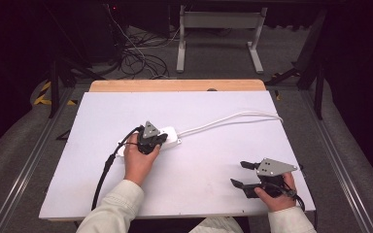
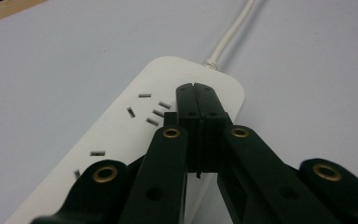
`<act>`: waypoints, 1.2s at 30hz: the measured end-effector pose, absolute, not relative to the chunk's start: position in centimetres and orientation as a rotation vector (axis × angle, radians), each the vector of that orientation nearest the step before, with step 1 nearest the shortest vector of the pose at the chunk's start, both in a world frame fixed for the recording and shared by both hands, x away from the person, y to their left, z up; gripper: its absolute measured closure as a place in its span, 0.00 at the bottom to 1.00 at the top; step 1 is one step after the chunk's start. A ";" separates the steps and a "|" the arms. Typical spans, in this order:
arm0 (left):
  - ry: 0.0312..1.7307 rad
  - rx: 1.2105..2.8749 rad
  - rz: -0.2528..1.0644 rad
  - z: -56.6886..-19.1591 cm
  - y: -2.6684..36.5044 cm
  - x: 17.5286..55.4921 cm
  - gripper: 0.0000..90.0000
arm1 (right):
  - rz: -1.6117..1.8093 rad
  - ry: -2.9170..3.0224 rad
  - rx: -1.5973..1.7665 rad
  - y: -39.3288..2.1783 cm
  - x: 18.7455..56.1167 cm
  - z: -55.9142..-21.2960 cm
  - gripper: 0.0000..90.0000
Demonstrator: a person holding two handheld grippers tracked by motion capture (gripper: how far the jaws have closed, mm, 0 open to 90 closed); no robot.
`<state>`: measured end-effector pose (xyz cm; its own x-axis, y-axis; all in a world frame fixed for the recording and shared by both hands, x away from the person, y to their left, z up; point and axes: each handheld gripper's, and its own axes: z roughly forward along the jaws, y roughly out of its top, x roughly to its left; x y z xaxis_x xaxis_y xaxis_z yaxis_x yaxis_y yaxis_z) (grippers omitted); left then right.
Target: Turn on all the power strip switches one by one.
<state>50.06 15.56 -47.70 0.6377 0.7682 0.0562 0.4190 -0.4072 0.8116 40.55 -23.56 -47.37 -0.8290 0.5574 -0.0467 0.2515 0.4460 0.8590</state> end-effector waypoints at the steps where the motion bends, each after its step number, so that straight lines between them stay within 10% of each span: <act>1: 0.925 2.049 0.542 -47.7 15.6 50.0 1.00 | 1.332 2.379 0.691 -23.6 40.5 -47.4 0.32; 36: 0.904 2.036 0.489 -46.9 16.1 49.9 1.00 | 1.336 2.382 0.689 -23.6 40.5 -47.5 0.32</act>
